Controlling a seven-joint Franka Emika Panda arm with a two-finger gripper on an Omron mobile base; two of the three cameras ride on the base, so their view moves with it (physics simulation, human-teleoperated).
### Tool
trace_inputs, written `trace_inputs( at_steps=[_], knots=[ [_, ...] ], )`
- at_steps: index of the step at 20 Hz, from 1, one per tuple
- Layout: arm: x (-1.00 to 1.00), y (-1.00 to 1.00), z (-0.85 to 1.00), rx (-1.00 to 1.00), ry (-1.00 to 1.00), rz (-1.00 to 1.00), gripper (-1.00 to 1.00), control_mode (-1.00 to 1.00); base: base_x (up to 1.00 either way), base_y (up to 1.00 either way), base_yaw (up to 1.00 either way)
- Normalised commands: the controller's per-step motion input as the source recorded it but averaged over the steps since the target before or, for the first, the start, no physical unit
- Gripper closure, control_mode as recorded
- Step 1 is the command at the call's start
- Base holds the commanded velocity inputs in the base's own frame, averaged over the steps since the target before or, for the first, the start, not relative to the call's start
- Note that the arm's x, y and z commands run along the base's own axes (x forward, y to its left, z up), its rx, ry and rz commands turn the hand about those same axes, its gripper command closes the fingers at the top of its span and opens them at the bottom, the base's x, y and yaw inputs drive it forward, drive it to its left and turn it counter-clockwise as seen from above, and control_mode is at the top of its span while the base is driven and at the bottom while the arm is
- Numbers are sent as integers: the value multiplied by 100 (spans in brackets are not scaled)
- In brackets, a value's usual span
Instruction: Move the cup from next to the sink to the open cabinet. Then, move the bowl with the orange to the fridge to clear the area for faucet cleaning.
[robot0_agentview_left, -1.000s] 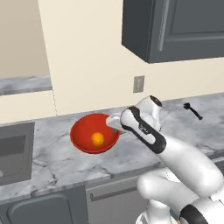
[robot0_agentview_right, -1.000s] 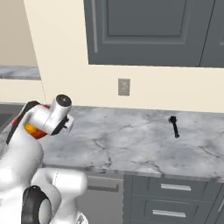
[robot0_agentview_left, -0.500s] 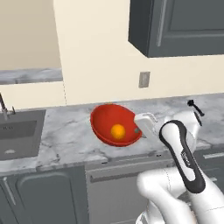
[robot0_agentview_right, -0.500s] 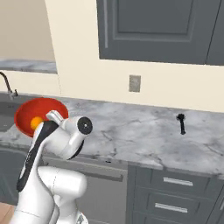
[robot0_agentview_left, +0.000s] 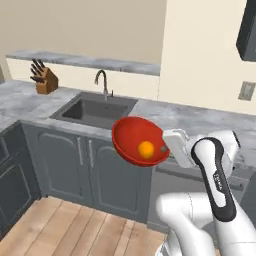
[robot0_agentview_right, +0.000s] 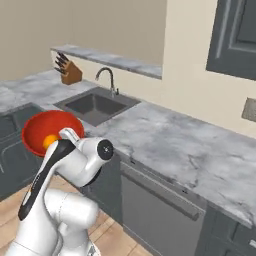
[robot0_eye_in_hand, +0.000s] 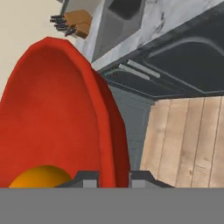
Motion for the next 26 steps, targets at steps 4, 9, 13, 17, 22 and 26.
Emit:
trace_inputs(
  at_steps=[4, 9, 13, 17, 22, 26],
  knots=[
    [0, 0, 0, 0, 0, 0, 100, 100, -4, 9, 94],
    [0, 0, 0, 0, 0, 0, 100, 100, -1, 13, 90],
    [0, 0, 0, 0, 0, 0, 100, 100, 0, 16, 84],
    [0, 0, 0, 0, 0, 0, 100, 100, 0, 26, 77],
    [0, 0, 0, 0, 0, 0, 100, 100, 9, 42, 64],
    [0, 0, 0, 0, 0, 0, 100, 100, 45, 53, 52]
  ],
)
